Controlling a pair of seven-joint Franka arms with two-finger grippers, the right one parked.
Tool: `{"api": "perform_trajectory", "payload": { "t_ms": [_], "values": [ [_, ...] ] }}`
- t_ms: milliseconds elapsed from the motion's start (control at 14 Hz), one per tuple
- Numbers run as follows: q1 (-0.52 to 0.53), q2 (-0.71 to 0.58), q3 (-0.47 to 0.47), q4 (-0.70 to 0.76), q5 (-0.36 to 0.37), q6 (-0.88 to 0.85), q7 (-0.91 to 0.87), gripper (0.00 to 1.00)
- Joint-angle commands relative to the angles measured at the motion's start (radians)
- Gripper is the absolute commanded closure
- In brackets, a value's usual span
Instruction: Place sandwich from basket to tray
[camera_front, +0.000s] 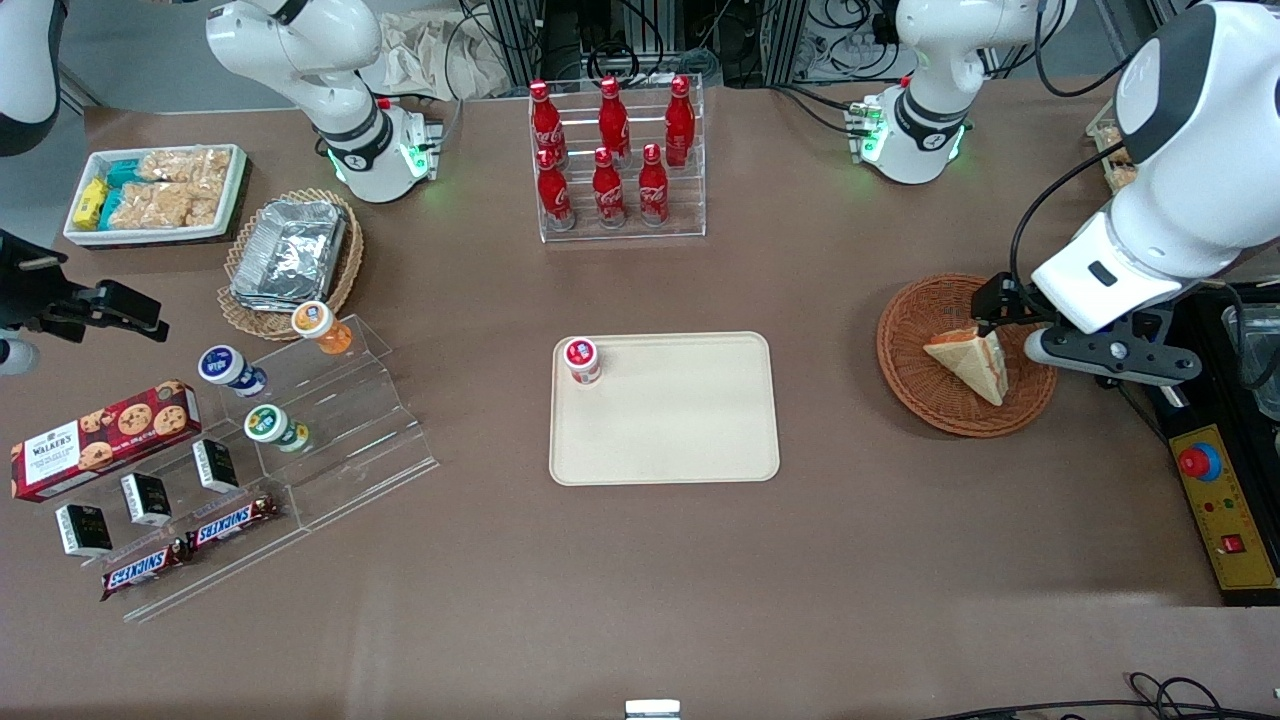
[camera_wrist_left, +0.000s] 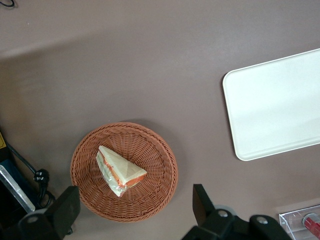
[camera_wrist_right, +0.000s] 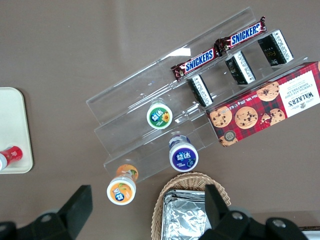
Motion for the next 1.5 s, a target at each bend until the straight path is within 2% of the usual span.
{"api": "perform_trajectory", "payload": {
  "t_ms": [0, 1429],
  "values": [
    [-0.002, 0.01, 0.0, 0.028, -0.005, -0.022, -0.015, 0.0],
    [-0.006, -0.019, -0.003, 0.003, -0.001, -0.077, -0.02, 0.0]
  ]
}}
